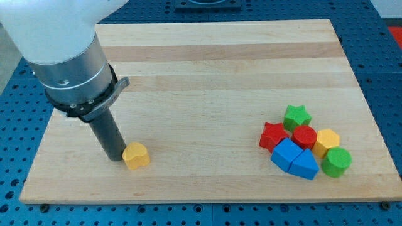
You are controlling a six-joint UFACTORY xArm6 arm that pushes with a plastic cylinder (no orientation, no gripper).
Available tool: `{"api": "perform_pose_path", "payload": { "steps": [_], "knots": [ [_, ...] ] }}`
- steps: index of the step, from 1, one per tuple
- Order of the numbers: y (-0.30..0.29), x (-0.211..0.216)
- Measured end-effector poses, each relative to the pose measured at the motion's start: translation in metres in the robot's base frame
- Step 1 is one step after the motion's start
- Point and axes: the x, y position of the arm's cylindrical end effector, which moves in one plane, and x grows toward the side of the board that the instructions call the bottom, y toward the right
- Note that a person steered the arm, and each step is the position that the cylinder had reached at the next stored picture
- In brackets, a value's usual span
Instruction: Point your arm to the yellow heart
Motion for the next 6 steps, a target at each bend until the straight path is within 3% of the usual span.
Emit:
{"api": "perform_pose_path", "payload": {
  "steps": [3,6],
  "knots": [
    [-0.049,0.005],
    [-0.049,0.016]
  ]
}}
